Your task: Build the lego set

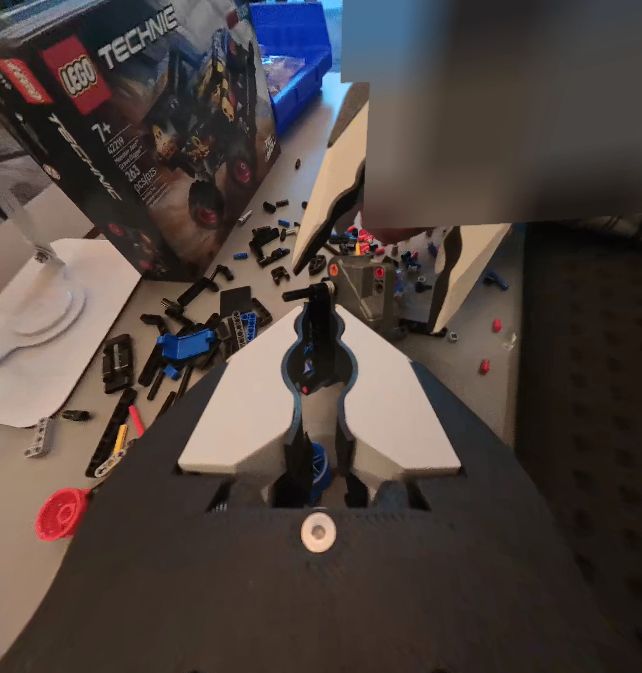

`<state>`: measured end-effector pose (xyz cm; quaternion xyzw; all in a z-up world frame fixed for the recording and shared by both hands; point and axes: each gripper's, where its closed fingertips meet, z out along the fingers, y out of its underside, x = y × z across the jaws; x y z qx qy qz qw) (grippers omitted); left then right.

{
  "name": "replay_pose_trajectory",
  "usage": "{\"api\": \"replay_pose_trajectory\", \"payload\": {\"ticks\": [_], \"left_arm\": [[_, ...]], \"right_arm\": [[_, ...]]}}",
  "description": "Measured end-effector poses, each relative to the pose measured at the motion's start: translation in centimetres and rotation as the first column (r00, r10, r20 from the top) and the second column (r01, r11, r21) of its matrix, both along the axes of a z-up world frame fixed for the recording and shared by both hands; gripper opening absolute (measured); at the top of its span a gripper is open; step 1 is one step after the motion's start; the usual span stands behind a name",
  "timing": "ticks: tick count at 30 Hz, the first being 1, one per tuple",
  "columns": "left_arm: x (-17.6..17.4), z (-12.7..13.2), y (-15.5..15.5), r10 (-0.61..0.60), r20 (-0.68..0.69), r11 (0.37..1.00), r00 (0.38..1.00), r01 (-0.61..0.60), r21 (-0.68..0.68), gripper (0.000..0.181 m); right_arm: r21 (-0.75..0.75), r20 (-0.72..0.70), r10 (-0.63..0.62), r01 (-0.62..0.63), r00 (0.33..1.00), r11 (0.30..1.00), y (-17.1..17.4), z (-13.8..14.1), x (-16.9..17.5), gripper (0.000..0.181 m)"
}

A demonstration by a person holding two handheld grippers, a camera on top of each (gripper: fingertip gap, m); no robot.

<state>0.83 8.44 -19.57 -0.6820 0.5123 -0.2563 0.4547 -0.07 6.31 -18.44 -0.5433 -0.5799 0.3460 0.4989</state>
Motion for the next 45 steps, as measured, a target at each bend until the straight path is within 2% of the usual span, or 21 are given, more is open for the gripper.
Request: {"api": "replay_pose_trajectory", "payload": {"ticks": [2, 4, 9, 13, 14, 22, 26, 30, 33, 36, 38, 40, 45], "left_arm": [[-0.3, -0.5, 0.2, 0.037, -0.098, 0.995, 0.994, -0.027, 0.100, 0.007], [-0.8, -1.3, 0.3, 0.072, -0.194, 0.982, 0.978, -0.036, 0.185, 0.007], [-0.6, -2.8, -0.5, 0.097, -0.254, 0.958, 0.962, -0.021, 0.286, 0.007], [-0.4, -3.7, -1.2, 0.092, -0.291, 0.951, 0.952, 0.003, 0.309, 0.008], [-0.4, -4.0, -1.4, 0.087, -0.303, 0.954, 0.949, 0.008, 0.299, 0.008], [-0.5, -5.4, -1.9, 0.095, -0.417, 0.941, 0.904, 0.054, 0.334, 0.009], [-1.0, -6.4, -2.1, 0.072, -0.482, 0.943, 0.873, 0.097, 0.317, 0.009], [-0.9, -6.7, -2.4, 0.019, -0.499, 0.951, 0.867, 0.138, 0.276, 0.008], [-0.8, -6.7, -2.2, 0.021, -0.492, 0.953, 0.870, 0.131, 0.272, 0.009], [-0.8, -6.9, -2.2, 0.030, -0.485, 0.955, 0.874, 0.117, 0.271, 0.011], [-0.7, -6.6, -2.2, 0.049, -0.466, 0.954, 0.884, 0.097, 0.285, 0.022], [-1.2, -6.4, -2.1, 0.069, -0.457, 0.956, 0.887, 0.072, 0.285, 0.036], [-2.7, -6.0, -2.1, 0.011, -0.436, 0.973, 0.900, 0.092, 0.213, 0.049]], "right_arm": [[-0.066, 0.020, -0.008, 0.009, 1.000, 0.998, 0.3, -0.5, 0.3, 0.065], [-0.109, 0.066, -0.001, 0.008, 0.998, 0.994, 0.2, -1.5, 0.4, 0.052], [-0.233, 0.163, -0.009, 0.048, 0.987, 0.971, 0.0, -4.1, -0.2, 0.040], [-0.248, 0.207, 0.012, 0.041, 0.978, 0.968, -0.7, -5.4, -0.1, 0.038], [-0.249, 0.208, 0.018, 0.035, 0.978, 0.968, -0.9, -5.5, -0.1, 0.031], [-0.268, 0.257, 0.056, 0.016, 0.965, 0.963, -2.0, -6.9, -0.3, 0.033], [-0.254, 0.254, 0.060, 0.007, 0.965, 0.967, -2.0, -6.7, -0.1, 0.034], [-0.214, 0.219, 0.034, 0.014, 0.975, 0.977, -1.5, -5.9, -0.2, 0.013], [-0.159, 0.285, 0.007, 0.040, 0.958, 0.986, -1.0, -7.2, 0.0, 0.016], [-0.105, 0.258, -0.012, 0.040, 0.966, 0.994, -0.9, -6.5, -0.4, 0.016], [-0.067, 0.259, -0.018, 0.037, 0.966, 0.997, -0.8, -6.3, -0.5, 0.001], [-0.034, 0.268, -0.029, 0.039, 0.963, 0.999, -0.8, -6.3, -0.5, 0.001], [0.013, 0.270, -0.028, 0.026, 0.963, 1.000, -0.9, -6.3, -0.5, 0.001]]}}
